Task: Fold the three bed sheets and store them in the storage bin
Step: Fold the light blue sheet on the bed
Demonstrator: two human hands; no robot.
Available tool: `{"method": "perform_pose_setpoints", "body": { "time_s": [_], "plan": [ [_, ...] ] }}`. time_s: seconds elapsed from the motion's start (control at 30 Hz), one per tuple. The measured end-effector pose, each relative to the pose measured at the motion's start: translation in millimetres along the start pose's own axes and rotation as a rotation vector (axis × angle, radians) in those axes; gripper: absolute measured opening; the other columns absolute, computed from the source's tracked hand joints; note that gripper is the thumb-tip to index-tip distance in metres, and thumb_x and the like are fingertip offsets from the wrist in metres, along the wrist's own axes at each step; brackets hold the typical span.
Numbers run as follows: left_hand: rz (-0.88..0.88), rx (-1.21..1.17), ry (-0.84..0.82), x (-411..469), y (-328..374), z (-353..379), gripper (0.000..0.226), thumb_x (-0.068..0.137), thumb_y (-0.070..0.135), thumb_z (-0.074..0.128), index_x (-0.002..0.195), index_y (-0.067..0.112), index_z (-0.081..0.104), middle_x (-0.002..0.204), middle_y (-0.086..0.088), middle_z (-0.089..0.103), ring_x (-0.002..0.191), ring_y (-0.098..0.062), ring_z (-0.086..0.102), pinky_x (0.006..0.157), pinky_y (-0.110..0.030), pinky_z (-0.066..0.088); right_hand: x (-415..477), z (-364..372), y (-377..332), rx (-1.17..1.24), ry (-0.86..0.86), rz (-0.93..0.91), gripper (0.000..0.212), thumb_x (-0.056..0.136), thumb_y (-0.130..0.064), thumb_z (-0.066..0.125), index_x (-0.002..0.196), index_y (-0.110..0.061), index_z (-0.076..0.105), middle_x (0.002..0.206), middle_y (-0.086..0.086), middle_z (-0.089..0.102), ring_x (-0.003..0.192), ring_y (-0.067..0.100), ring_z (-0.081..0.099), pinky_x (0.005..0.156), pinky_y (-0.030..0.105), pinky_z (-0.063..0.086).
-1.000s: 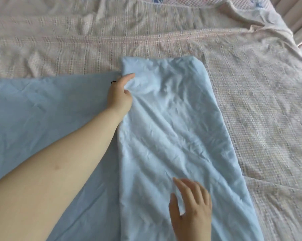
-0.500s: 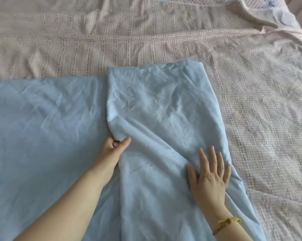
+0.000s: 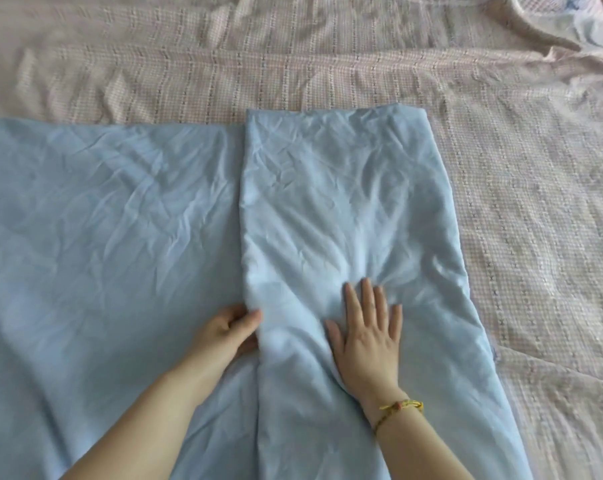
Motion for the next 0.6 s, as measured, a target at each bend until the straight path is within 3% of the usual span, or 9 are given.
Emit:
{"method": "perform_pose_setpoints", "body": {
  "time_s": [0.07,0.1,0.2,0.27,0.33,0.4,0.43,0.53,0.6],
  "plan": [
    [-0.042,0.166,-0.159,-17,-14,16,0.052,0.046,0.042,0.071,0.090,0.016,0.062,0.087,0.006,0.071,0.075,-0.004,0.068,0.070,-0.016,0.054,-8,15,1,-0.032,-0.123,0.035,0.063,0.094,-0.052,0.012,0.133,-0.014,0.045,0.136,0.016,0.049,0.131,0.031,0.033,0.108,0.041,0.003],
    [-0.050,0.280,-0.197,-26,-22,23,0.051,0.044,0.045,0.071,0.087,0.019,0.063,0.088,0.008,0.071,0.077,-0.004,0.068,0.073,-0.018,0.054,-11,17,1,-0.019,-0.159,0.053,0.070,0.088,-0.055,0.012,0.137,-0.015,0.041,0.143,0.014,0.041,0.136,0.031,0.030,0.108,0.041,-0.002],
    [-0.010,0.469,-0.050,-29,-33,30,0.017,0.069,0.023,0.078,0.079,0.018,0.065,0.083,0.005,0.068,0.069,-0.005,0.063,0.065,-0.014,0.051,-9,9,-1,0.030,-0.120,0.009,0.086,0.072,-0.060,-0.001,0.147,-0.022,0.016,0.156,0.005,0.007,0.144,0.024,0.003,0.107,0.035,-0.019],
    [0.015,0.461,0.107,-29,-33,21,0.016,0.077,0.015,0.072,0.088,0.005,0.067,0.083,-0.007,0.066,0.073,-0.017,0.063,0.069,-0.025,0.052,-14,-6,-1,0.064,-0.006,0.021,0.076,0.079,-0.054,0.017,0.144,-0.016,0.029,0.152,0.012,0.022,0.142,0.030,0.018,0.110,0.036,-0.010],
    [0.055,0.440,0.199,-36,-37,6,0.030,0.070,0.025,0.073,0.088,0.002,0.068,0.084,-0.013,0.068,0.080,-0.024,0.065,0.076,-0.036,0.053,-30,-14,-5,0.092,0.146,0.058,0.062,0.083,-0.044,0.034,0.134,-0.010,0.043,0.139,0.020,0.044,0.132,0.035,0.035,0.110,0.036,0.000],
    [0.103,0.540,0.266,-45,-44,-13,0.014,0.075,0.023,0.072,0.072,0.013,0.062,0.072,-0.008,0.066,0.075,-0.024,0.063,0.067,-0.031,0.049,-55,-6,-12,0.098,0.159,0.005,0.054,0.087,-0.042,0.034,0.131,-0.013,0.040,0.134,0.019,0.050,0.129,0.032,0.034,0.110,0.034,0.000],
    [0.125,0.571,0.311,-50,-50,-23,0.020,0.078,0.016,0.071,0.066,0.018,0.056,0.065,-0.002,0.061,0.071,-0.024,0.060,0.060,-0.029,0.045,-66,5,-16,0.080,0.081,-0.025,0.052,0.091,-0.044,0.029,0.131,-0.014,0.041,0.133,0.017,0.051,0.128,0.032,0.038,0.110,0.034,0.001],
    [0.181,0.586,0.357,-57,-65,-35,0.030,0.082,0.008,0.065,0.064,0.024,0.048,0.061,0.003,0.055,0.068,-0.022,0.054,0.060,-0.031,0.039,-81,24,-19,0.027,-0.123,-0.031,0.062,0.090,-0.050,0.022,0.132,-0.012,0.048,0.138,0.015,0.047,0.127,0.034,0.046,0.108,0.037,0.003],
    [0.211,0.603,0.349,-63,-66,-33,0.021,0.085,0.009,0.062,0.071,0.020,0.050,0.067,0.003,0.055,0.070,-0.020,0.052,0.064,-0.026,0.038,-78,20,-18,0.005,-0.173,-0.038,0.065,0.090,-0.052,0.021,0.145,-0.018,0.027,0.154,0.008,0.019,0.142,0.027,0.018,0.111,0.036,-0.006]
  ]
}}
Point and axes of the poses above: each hand's wrist, its own x-axis towards the middle knuckle, its own z-axis out of the palm, y = z × x, the point moved 5 cm from there along x, towards the middle knuckle
